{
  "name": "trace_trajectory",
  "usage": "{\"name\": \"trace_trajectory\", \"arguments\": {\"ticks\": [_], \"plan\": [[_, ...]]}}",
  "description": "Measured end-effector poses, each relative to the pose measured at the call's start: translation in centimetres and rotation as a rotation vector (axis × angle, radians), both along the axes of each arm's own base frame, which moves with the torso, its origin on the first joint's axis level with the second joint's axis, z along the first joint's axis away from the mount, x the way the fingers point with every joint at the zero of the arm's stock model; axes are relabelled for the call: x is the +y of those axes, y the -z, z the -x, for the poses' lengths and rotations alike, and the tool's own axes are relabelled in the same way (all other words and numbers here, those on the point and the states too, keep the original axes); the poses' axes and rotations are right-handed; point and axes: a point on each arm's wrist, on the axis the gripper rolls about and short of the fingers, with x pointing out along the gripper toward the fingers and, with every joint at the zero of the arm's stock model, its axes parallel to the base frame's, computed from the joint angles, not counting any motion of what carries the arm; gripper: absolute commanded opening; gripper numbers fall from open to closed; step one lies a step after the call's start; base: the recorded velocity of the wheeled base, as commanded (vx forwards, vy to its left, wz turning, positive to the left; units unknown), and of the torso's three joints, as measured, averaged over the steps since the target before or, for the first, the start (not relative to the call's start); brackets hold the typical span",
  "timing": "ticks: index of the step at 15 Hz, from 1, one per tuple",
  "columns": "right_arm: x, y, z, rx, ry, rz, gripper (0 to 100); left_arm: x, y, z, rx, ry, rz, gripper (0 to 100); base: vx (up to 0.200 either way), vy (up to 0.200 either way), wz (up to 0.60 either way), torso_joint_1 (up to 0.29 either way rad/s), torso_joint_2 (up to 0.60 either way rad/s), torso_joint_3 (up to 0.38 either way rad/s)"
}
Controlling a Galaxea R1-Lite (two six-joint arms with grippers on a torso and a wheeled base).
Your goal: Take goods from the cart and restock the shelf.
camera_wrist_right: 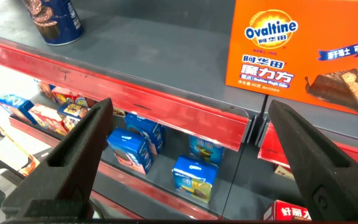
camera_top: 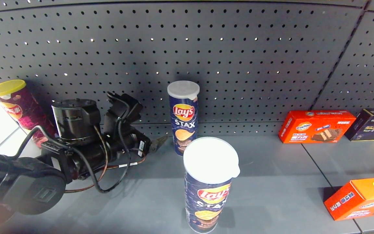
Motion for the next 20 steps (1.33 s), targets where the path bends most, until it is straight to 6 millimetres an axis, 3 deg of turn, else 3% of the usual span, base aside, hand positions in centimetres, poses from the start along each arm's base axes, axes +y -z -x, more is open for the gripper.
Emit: {"name": "trace_trajectory", "arguments": {"ticks": [11,20], "plan": [[0.0,0.0,0.0,0.001,0.000,0.000,100,-0.8,1.7,-2.1,0.042,-0.003,-0.011,100,0.000,0.000,0.00,0.000,0.00,0.000],[0.0,0.0,0.0,0.000,0.000,0.000,100,-1.5,2.2,-2.5,0.055,0.014,-0.015,100,0.000,0.000,0.00,0.000,0.00,0.000]]}}
